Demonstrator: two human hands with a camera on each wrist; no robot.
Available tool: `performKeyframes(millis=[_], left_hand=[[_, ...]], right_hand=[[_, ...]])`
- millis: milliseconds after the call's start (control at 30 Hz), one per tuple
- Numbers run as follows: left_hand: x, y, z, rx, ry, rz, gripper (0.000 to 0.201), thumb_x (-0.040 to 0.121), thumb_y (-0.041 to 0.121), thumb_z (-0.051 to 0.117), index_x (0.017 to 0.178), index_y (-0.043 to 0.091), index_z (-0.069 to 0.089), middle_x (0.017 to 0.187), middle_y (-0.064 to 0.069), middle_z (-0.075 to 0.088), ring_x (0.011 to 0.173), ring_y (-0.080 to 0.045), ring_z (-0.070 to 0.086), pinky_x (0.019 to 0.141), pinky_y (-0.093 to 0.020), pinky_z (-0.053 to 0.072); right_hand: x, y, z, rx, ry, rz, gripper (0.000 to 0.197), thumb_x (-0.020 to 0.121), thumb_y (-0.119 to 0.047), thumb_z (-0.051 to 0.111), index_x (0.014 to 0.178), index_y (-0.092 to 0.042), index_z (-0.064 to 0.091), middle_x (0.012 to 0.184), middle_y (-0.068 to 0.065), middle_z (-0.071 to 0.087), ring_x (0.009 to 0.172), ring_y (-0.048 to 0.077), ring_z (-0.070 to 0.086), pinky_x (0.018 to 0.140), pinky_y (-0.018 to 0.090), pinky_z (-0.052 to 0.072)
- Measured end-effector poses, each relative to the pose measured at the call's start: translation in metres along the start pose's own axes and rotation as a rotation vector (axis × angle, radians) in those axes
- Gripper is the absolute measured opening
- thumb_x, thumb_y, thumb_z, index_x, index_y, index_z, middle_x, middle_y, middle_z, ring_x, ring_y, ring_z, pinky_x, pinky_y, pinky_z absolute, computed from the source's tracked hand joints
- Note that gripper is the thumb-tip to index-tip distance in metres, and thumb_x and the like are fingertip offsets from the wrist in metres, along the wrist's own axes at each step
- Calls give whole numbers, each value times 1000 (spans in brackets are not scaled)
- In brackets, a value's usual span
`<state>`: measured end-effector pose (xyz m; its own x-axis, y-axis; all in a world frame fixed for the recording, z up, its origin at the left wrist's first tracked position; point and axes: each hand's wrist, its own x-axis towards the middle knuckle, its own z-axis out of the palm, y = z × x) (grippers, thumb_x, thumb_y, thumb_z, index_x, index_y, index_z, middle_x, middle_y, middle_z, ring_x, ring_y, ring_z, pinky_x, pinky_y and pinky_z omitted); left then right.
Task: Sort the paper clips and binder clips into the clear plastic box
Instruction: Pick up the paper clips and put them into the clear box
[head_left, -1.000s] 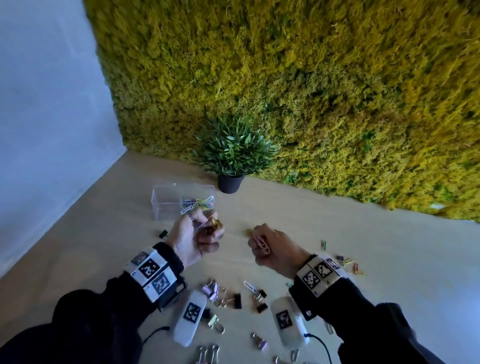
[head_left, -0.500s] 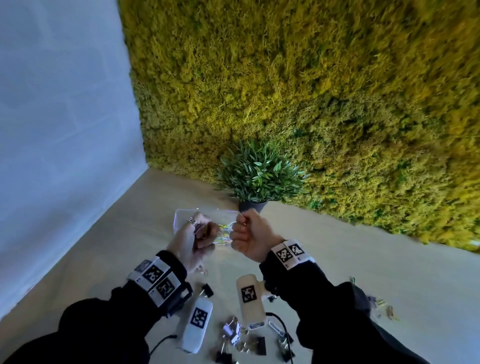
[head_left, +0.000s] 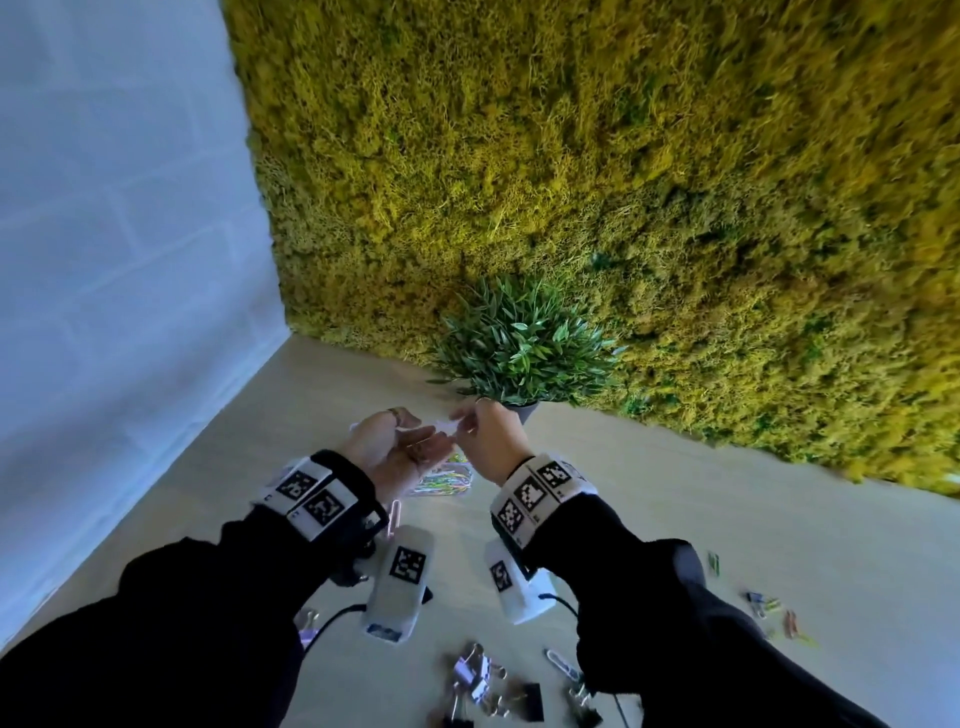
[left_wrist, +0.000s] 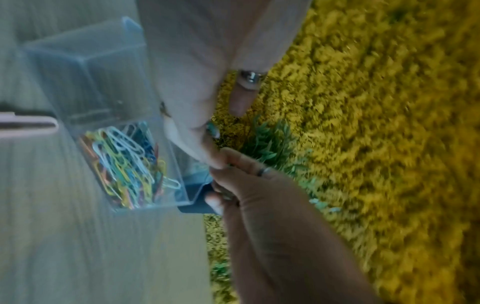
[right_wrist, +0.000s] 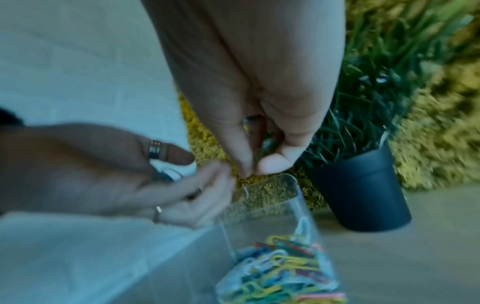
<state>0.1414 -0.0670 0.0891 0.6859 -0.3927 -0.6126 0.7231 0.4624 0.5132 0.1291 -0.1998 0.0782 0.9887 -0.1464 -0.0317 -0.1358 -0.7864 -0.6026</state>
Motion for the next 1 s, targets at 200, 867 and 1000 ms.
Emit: performKeyframes(millis=[200,867,1000], left_hand=[[0,8,1,-56,19,-6,38,94,27,39,83,-9,46,90,-31,47,92,-40,50,107,-54,31],[-12,27,-45,1542,27,561,55,82,-9,50,132,14,47,143,-5,41,132,-20,37,98,-22,30],[-7,24,-52,1626,76,629,54,82,-1,60,132,16,48,137,-5,49,128,-20,42,101,-26,32]], right_hand=[[-6,-7,-8,1151,-47,388,28,92,10,31,77,0,53,67,10,44,43,12,45,43,15,40],[-47,1,58,-513,-489,-378,53,81,-32,64,127,-10,53,141,6,42,129,25,38,108,35,34],[-46,2,55,-513,-449,-385,43,86,-28,59,119,0,57,134,11,48,125,25,44,102,35,40]])
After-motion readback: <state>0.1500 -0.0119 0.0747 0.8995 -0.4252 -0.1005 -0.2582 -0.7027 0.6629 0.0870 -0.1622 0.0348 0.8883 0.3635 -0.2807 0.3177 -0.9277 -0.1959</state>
